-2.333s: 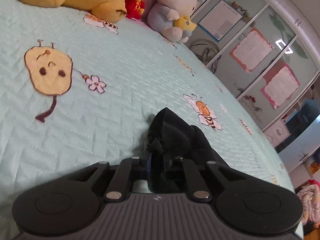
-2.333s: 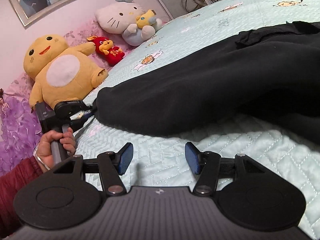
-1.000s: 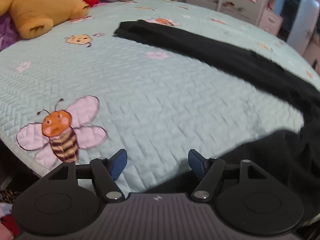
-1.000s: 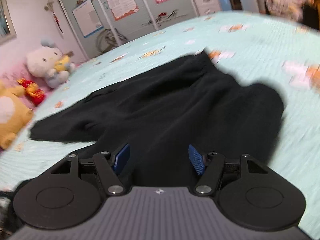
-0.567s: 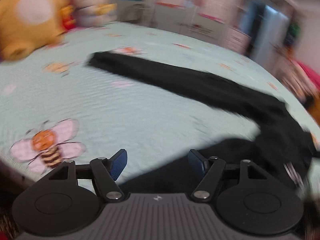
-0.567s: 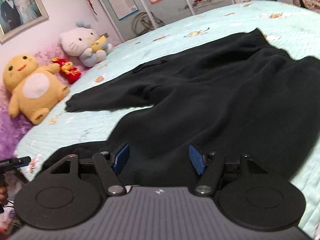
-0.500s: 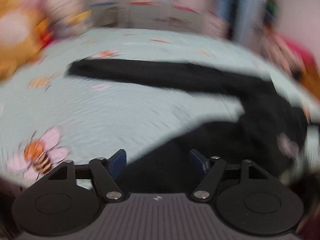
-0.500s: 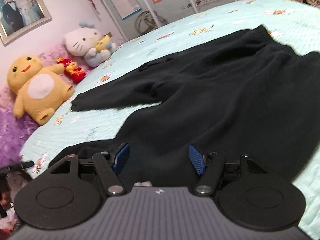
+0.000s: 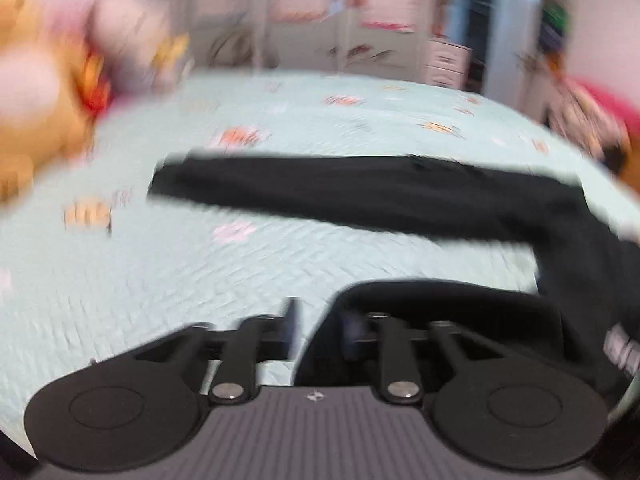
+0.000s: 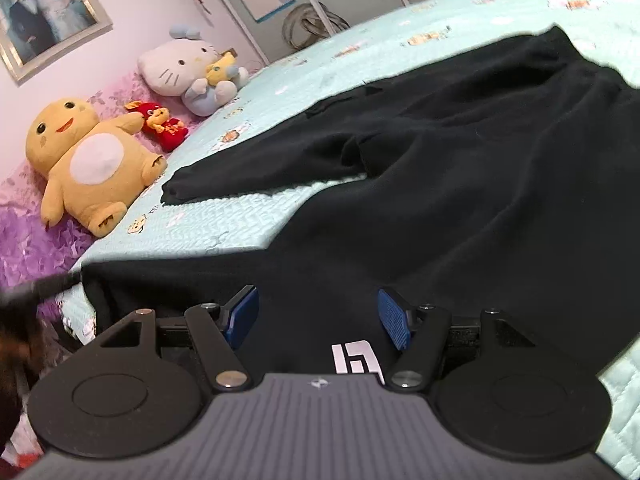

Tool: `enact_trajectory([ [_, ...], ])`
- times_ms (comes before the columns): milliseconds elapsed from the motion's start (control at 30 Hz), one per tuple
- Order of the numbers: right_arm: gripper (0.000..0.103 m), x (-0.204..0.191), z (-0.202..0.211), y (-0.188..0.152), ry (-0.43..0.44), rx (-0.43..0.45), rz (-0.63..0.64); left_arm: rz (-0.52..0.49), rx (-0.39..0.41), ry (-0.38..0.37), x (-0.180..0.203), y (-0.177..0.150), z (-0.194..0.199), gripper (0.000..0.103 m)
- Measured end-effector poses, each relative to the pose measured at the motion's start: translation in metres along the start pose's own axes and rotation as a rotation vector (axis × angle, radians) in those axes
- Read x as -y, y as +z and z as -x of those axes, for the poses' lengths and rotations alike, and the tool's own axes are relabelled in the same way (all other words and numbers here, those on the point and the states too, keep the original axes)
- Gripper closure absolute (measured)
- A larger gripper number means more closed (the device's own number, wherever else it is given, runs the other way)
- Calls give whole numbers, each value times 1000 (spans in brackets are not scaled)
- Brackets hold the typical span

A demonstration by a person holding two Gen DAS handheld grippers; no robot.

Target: Fold clothes

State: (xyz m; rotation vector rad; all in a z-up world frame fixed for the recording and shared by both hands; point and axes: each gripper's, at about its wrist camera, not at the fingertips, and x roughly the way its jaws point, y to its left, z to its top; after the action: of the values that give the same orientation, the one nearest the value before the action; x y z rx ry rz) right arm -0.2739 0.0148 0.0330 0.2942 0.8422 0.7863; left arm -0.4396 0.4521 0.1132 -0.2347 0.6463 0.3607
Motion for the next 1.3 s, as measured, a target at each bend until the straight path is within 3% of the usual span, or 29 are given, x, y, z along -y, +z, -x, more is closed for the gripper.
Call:
enact_trajectory([
  [100,37,-4,-3,-2,13,-6,-4,158,9,-14,-27,-7,2,25],
  [200,37,-6,-3,-5,13,-22,17,332,20,-66,-51,-23,9,20],
  [267,37,-3,-4,-8,12,-37,15,449,-17,-116,-64,-39,5,14],
  [333,37,-4,-8,-11,5,-50,29,405,-81,-13,-61,-43,-5,16],
  [367,37,-6,-9,-12,-3,-55,42,308,-76,68,-51,-41,-9,16],
  [433,37,-10,-13,-15,-21,-59,75,121,-39,158,-32,-35,-14,15],
  [500,37,-12,-16,-17,-39,-63,97,103,-3,168,-27,-23,-17,14],
  [567,37,-12,-17,-19,-50,-59,100,270,-6,66,-48,-14,-19,14],
  [633,37,-12,-19,-20,-59,-58,99,574,-87,-156,-86,-12,-30,13],
  [667,37,-14,-19,-20,-67,-61,105,753,-113,-256,-105,-18,-36,21],
  [700,37,-17,-20,-19,-77,-67,126,927,-103,-312,-123,-27,-37,29],
  [733,37,-20,-20,-19,-88,-74,150,1017,-68,-321,-136,-34,-31,28],
  [767,37,-24,-21,-19,-99,-80,174,1017,-7,-282,-142,-39,-17,27],
  [800,37,-26,-21,-20,-109,-84,194,951,29,-204,-139,-39,-2,27],
  [833,37,-28,-21,-21,-116,-85,207,815,40,-86,-125,-36,14,26],
  [900,37,-32,-21,-23,-127,-86,230,445,67,67,-75,-38,38,21],
  [1000,35,-34,-24,-24,-125,-90,235,-52,83,142,11,-67,45,19],
  [1033,34,-35,-24,-24,-125,-90,232,-168,86,157,31,-76,41,19],
  [1167,34,-36,-25,-24,-128,-93,229,-424,90,191,76,-97,1,18],
  [1300,34,-36,-23,-25,-128,-92,227,-453,43,112,67,-93,-29,15],
])
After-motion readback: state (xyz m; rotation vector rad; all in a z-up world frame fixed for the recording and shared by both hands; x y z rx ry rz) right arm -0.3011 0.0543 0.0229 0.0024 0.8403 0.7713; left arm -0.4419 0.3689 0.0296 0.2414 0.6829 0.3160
